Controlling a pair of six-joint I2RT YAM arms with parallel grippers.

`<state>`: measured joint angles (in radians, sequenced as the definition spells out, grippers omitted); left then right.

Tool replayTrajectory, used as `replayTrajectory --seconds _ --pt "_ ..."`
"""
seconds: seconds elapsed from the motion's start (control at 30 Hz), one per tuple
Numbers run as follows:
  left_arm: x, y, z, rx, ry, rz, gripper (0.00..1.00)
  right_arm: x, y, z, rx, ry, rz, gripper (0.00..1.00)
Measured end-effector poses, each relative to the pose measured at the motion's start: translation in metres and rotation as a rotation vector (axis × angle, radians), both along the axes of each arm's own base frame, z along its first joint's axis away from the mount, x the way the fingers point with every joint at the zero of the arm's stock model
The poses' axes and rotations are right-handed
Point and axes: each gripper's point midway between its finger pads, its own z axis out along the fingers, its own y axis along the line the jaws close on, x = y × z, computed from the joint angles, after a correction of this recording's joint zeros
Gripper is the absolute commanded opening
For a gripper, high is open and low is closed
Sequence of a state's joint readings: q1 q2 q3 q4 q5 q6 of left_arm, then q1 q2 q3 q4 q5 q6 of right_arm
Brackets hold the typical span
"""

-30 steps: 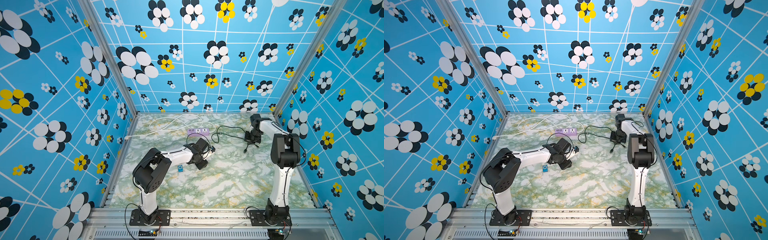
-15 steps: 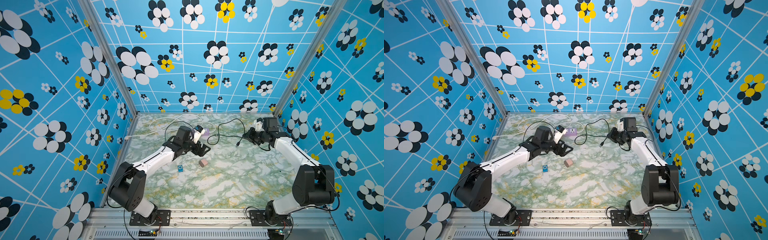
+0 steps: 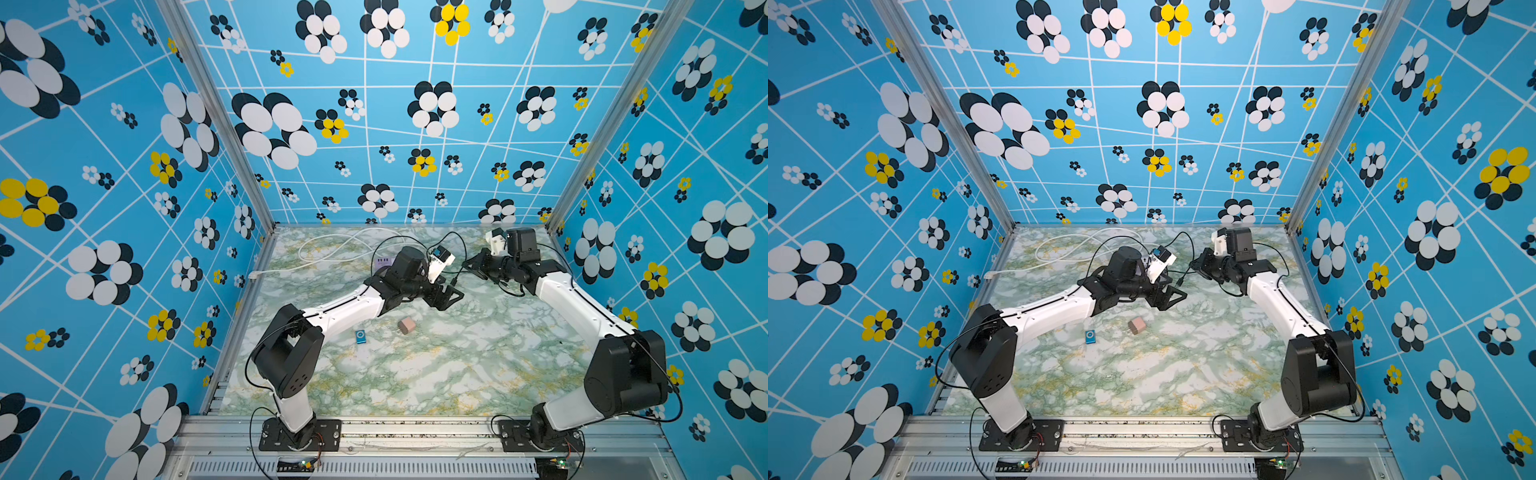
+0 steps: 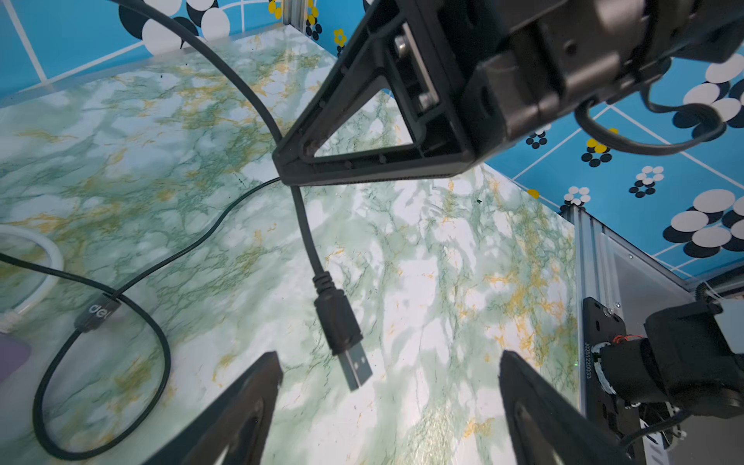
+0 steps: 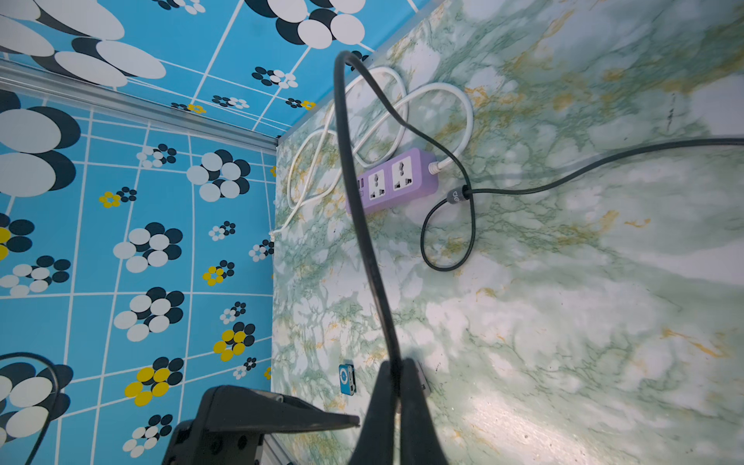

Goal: Charge mp3
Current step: Pick up the charging cable from the center of the board.

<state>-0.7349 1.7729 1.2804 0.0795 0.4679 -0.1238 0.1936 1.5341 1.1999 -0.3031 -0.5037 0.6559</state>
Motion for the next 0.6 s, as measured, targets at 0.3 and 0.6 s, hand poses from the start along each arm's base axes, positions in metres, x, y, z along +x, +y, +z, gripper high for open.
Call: replayTrajectory --seconds 0.3,0.6 --pt "0.015 0.000 -0.018 0.036 0.031 0.070 0.36 -0.001 0.001 -0.001 -0.002 0.008 -0.001 0.00" --pt "0.013 0.000 -0.013 -0.002 0.081 0.051 0.00 -0.002 0.003 -0.001 -0.012 0.005 -0.003 0.04"
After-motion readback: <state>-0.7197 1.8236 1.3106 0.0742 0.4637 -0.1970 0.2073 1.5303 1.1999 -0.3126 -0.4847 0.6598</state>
